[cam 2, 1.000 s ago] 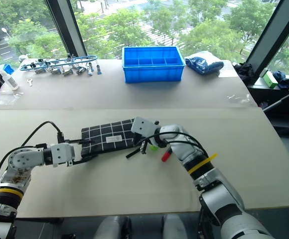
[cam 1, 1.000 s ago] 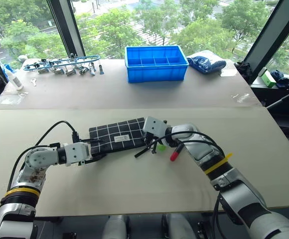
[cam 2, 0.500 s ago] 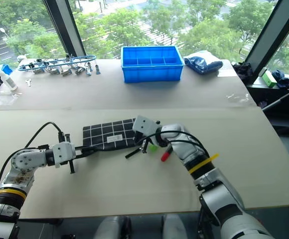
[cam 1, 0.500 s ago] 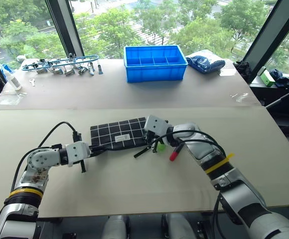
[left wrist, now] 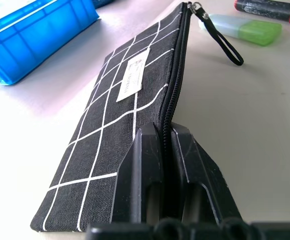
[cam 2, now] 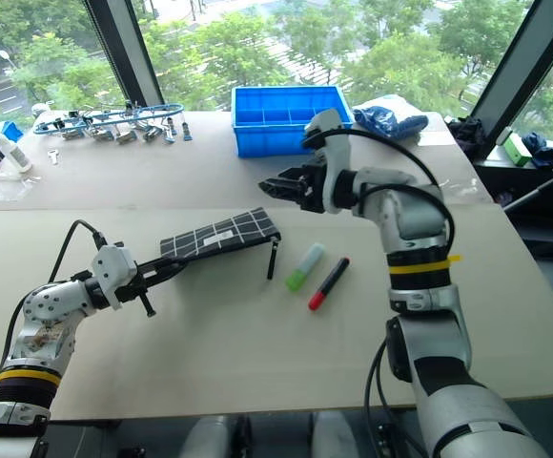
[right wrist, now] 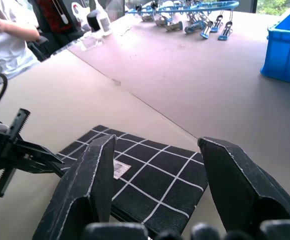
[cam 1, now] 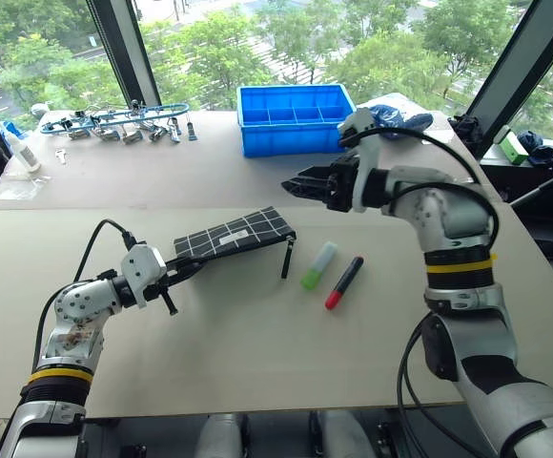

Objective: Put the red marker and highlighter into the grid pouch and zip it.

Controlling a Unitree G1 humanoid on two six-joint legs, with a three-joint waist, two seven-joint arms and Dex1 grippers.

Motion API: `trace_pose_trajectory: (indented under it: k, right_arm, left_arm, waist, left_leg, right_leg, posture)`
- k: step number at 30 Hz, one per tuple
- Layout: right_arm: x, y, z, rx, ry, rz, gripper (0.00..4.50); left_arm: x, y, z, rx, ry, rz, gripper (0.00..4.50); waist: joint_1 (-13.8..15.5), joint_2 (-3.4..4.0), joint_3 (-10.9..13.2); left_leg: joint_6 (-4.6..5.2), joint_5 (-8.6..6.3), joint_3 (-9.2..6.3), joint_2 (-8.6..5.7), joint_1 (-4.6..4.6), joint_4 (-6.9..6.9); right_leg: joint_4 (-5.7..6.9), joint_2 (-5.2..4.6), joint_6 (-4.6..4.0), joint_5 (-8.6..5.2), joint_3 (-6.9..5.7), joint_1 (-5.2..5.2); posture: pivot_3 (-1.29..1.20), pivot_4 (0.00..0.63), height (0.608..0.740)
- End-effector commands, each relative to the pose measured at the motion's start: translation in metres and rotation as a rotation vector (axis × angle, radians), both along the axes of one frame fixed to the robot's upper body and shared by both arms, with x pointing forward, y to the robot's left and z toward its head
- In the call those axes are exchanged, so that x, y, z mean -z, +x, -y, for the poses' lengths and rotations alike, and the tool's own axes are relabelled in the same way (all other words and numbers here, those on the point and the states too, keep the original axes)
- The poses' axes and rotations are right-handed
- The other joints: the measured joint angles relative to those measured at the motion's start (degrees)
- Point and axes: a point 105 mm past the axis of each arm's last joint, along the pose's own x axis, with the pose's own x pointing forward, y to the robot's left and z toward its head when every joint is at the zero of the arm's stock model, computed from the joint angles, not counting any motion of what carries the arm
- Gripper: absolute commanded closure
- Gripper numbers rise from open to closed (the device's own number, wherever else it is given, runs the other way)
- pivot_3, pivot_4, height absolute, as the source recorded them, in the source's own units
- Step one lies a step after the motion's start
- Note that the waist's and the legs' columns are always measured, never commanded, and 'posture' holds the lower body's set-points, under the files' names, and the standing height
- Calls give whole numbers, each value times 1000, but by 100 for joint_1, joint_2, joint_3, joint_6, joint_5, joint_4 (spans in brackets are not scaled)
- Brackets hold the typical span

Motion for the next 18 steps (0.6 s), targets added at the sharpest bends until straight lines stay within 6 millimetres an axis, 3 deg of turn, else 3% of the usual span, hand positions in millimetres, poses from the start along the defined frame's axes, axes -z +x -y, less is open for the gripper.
trace_pose_trajectory:
  k: [1,3,7,18]
  right_arm:
    - [25,-17,-8,-22,-86,-26,1666]
    - [50,-23,-8,-3,-140,-64,1666]
    - [77,-29,-20,10,-154,-96,1666]
    - [77,-9,-34,44,-121,-68,1666]
  left_arm:
    - [-16,0,6,-6,-39,51,4500]
    - [-15,0,9,-6,-39,50,4500]
    - [-19,2,9,-25,-63,59,4500]
    - [-20,3,10,-13,-50,57,4500]
  waist:
    - [-16,0,0]
    - [-36,0,0]
    - [-30,0,0]
    - [2,0,0]
  left_leg:
    - [-1,1,0,0,-1,0]
    - [-2,1,2,2,-1,-2]
    - [-4,3,5,0,-2,-1]
    - [-6,4,4,-3,-1,5]
  right_leg:
    - [1,1,0,0,1,-2]
    - [3,5,0,0,8,-8]
    - [3,5,0,0,14,-14]
    - [0,3,0,0,14,-12]
  posture:
    - [0,150,740]
    - [0,150,740]
    - [0,150,740]
    - [0,150,740]
